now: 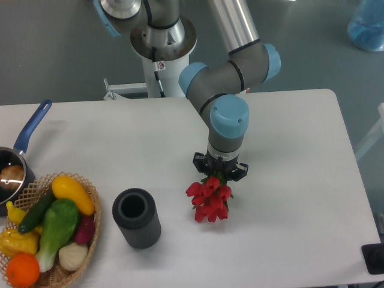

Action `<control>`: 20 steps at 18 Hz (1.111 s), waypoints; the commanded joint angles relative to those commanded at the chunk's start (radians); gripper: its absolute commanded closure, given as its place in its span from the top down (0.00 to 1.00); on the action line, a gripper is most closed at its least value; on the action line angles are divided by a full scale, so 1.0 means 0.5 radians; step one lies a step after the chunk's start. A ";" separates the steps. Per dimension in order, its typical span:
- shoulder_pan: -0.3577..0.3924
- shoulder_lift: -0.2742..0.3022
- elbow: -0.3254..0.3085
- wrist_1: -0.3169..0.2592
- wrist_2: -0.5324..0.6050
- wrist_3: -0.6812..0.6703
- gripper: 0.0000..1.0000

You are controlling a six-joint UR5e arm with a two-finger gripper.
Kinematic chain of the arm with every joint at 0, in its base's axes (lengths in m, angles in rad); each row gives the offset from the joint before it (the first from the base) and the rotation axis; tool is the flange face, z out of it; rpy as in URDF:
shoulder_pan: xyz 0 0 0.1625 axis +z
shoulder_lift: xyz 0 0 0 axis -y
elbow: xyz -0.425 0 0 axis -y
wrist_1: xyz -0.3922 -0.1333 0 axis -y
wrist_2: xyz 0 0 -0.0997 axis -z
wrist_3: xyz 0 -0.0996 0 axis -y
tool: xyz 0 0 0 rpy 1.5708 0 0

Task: Place the flowers on the table

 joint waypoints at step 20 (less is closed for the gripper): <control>0.077 0.009 0.043 0.092 0.018 -0.009 1.00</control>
